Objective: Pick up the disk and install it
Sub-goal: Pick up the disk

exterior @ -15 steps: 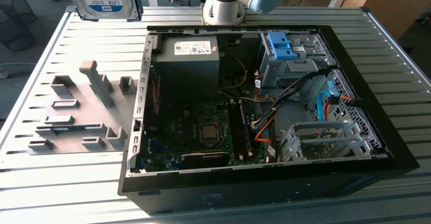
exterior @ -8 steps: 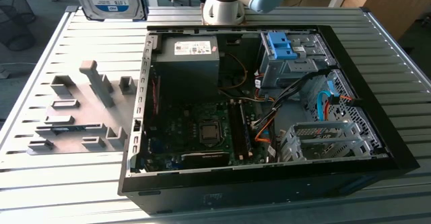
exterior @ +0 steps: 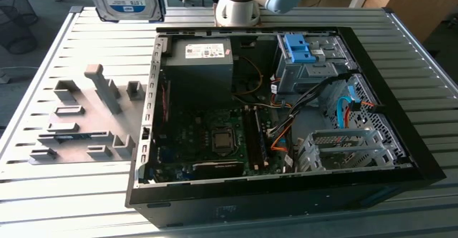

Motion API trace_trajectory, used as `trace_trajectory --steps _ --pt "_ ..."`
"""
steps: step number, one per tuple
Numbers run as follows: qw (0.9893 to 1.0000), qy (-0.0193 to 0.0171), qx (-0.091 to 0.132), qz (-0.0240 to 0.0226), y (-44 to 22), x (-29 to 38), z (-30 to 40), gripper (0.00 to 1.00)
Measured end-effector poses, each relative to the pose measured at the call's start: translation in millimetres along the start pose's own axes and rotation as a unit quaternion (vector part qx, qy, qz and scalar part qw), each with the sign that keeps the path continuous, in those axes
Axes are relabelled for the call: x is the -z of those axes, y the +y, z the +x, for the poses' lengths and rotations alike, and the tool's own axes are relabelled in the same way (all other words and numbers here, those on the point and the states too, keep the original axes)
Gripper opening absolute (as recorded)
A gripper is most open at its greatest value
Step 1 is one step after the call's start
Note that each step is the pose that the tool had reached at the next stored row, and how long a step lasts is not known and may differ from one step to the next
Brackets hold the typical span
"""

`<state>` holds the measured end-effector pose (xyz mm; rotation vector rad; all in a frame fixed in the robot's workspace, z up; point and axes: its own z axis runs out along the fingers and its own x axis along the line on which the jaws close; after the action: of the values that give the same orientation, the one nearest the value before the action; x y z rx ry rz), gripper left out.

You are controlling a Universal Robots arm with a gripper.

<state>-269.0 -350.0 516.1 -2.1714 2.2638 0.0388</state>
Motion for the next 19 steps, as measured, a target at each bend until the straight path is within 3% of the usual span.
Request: trace_trajectory --steps 7,11,19 --pt "1.0000 0.0000 0.000 -0.0001 -13.4 0.2 -0.6 0.37" --pt "1.0000 0.0000 0.000 -0.0001 -15.0 0.2 0.8 0.37" --pt "1.0000 0.0000 0.000 -0.0001 -16.0 0.4 10.8 0.37"
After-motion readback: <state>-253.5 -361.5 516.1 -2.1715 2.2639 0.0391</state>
